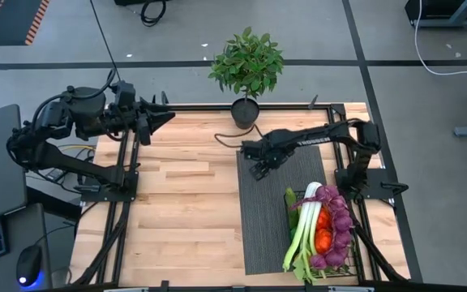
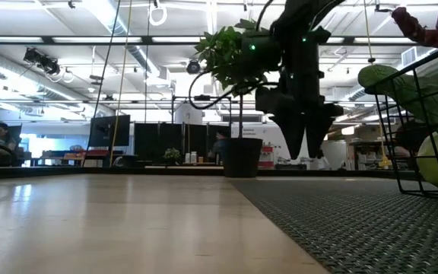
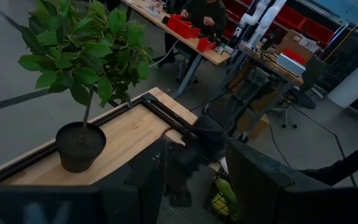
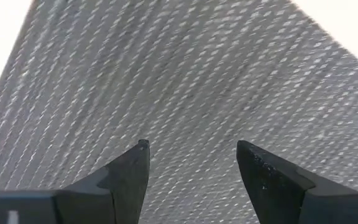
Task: Build produce basket
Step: Adjust the grey mat
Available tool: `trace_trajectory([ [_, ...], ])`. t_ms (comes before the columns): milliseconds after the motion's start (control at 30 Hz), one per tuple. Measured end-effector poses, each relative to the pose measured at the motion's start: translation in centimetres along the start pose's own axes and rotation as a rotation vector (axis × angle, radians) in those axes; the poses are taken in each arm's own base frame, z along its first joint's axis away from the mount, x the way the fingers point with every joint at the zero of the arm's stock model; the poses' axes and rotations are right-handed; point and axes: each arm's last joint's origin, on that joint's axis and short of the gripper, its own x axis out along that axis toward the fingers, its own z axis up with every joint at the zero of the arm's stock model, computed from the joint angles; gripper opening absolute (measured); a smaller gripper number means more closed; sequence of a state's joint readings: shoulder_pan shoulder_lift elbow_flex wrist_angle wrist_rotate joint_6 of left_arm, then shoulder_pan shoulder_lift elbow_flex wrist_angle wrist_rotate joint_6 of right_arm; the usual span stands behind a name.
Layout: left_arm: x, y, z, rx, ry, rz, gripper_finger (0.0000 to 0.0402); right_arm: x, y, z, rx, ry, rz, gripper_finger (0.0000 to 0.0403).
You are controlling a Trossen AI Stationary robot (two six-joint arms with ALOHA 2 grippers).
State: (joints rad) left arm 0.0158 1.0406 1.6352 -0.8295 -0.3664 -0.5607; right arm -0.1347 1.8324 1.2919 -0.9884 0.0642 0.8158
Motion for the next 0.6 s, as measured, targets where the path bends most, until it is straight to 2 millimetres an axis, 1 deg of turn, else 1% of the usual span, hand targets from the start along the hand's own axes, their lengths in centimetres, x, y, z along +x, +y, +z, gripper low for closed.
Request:
trace_trajectory([
  [167, 0.0, 0.0, 0.0, -0.004, 0.0, 0.0, 0.0172, 0.4, -2.1, 1.8, 0.074, 0.006, -0.009, 0.0246],
  [300, 0.0, 0.0, 0.0, -0.004, 0.0, 0.0, 0.0172, 1.4, -3.6, 2.2, 0.119, 0.042, -0.02, 0.0246],
  [367, 0.0, 0.0, 0.0, -0.005, 0.0, 0.0, 0.0172, 2.0, -4.2, 2.1, 0.125, 0.068, -0.031, 0.0246],
  [600, 0.0, 0.1, -0.1, -0.005, 0.008, 0.005, 0.0172, 4.8, -5.9, 0.1, 0.155, 0.166, -0.056, 0.0246],
])
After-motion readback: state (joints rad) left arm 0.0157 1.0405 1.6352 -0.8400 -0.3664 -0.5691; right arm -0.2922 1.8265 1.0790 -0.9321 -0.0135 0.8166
